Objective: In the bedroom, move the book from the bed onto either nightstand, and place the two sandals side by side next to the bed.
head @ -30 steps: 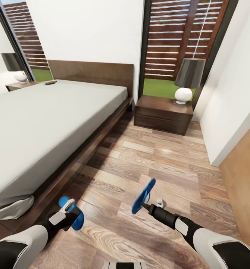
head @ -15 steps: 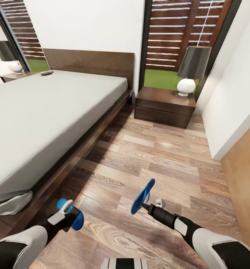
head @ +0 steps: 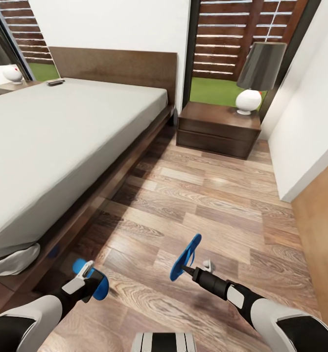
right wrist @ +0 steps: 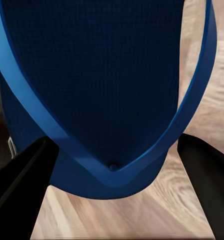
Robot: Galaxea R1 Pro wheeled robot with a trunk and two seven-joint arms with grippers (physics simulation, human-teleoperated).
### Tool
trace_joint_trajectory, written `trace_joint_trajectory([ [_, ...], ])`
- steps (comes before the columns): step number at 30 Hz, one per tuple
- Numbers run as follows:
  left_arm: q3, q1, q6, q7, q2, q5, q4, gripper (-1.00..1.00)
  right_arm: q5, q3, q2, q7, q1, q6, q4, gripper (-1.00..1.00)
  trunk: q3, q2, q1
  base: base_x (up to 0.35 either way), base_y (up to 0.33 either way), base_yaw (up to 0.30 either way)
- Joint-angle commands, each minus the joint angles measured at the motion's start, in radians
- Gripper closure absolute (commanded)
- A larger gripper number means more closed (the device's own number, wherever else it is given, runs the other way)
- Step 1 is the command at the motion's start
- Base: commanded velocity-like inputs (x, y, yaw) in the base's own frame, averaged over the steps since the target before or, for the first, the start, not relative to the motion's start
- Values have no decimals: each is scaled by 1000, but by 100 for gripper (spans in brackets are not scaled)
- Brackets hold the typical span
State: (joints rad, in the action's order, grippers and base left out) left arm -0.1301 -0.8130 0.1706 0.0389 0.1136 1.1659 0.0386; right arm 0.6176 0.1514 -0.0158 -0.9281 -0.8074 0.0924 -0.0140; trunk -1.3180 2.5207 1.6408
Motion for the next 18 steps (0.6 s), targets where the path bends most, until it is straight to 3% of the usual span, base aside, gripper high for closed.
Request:
trace_joint_trajectory([
  [1,-9,0,2,4,0,18,2,100,11,4,0,-7,-1,10,-1,100,-5,1,0,0,0,0],
  [5,-9,0,-18,3,1,69,3,100,9,7,2,-12,-1,9,0,100,-20,2,2,0,0,0],
  [11,-9,0,-31,3,5,93,3,100,4,5,1,-72,-1,-9,62,100,-43,3,5,0,0,0],
  [18,-9,0,-34,2,1,96,4,100,1,2,0,-276,-1,-68,106,100,-70,5,8,0,0,0],
])
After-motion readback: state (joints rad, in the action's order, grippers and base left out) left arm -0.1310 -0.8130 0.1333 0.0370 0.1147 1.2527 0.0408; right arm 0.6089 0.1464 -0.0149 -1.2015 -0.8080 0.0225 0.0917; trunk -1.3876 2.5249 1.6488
